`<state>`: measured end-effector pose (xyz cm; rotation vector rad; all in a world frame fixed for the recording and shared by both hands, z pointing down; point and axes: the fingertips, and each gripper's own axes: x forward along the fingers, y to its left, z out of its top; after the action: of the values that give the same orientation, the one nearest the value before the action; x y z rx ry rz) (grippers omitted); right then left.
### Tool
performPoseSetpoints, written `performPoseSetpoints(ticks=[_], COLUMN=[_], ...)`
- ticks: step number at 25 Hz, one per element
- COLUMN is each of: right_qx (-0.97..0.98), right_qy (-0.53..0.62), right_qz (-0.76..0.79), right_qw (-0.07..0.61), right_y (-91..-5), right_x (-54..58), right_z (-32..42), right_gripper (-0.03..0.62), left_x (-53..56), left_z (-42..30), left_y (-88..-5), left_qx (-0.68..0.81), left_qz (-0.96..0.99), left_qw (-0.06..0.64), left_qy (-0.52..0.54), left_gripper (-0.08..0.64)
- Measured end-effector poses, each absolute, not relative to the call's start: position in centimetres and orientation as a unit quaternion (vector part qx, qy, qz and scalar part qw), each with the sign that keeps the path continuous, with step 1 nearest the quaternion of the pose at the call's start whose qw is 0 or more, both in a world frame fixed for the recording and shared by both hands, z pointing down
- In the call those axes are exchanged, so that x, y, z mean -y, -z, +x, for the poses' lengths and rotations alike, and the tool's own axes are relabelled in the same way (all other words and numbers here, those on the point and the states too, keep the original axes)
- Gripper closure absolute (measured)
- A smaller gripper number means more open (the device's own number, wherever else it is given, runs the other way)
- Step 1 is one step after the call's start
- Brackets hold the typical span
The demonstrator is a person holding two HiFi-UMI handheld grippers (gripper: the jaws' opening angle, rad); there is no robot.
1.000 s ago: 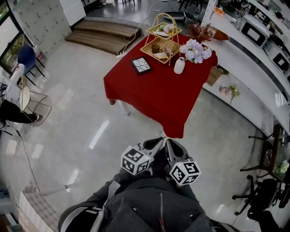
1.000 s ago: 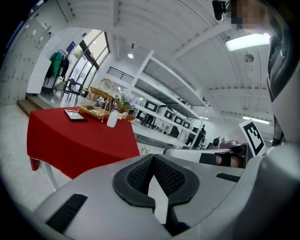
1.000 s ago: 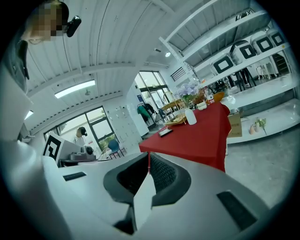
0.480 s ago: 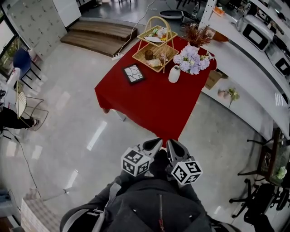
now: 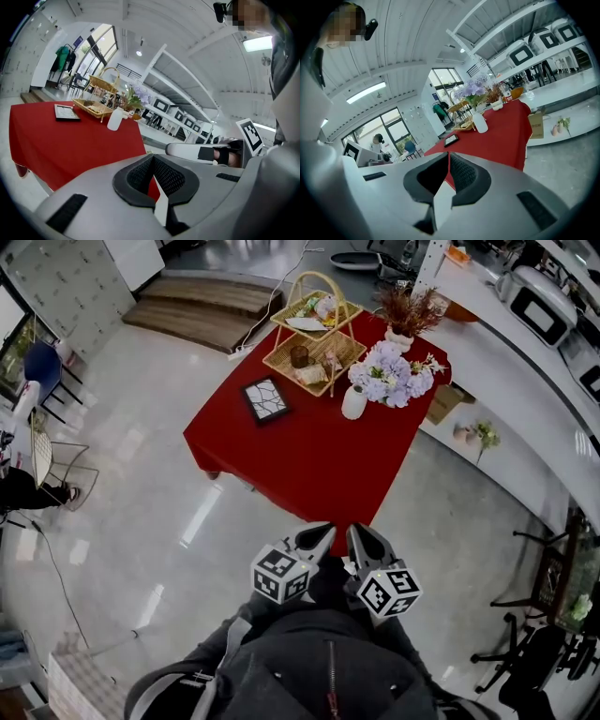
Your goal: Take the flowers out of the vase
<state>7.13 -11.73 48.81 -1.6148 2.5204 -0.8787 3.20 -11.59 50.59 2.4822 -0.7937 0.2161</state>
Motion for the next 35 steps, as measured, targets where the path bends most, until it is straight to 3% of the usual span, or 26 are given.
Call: performPoseSetpoints(ticks=[35], right_qx=[-0.834], right_qy=[0.294], right_qz=[-0.465], right_qw=[0.033], right_y=[-49.5], right_x=[22.7], right_z=[15.3], right_gripper=[0.577], left_x=[20.3], left_z=[10.3], left_y=[-51.8], left_qx=[0.357], left_qz=[0.895], left_qw=[0.258], left_qy=[-0.073], left_gripper=[0.552])
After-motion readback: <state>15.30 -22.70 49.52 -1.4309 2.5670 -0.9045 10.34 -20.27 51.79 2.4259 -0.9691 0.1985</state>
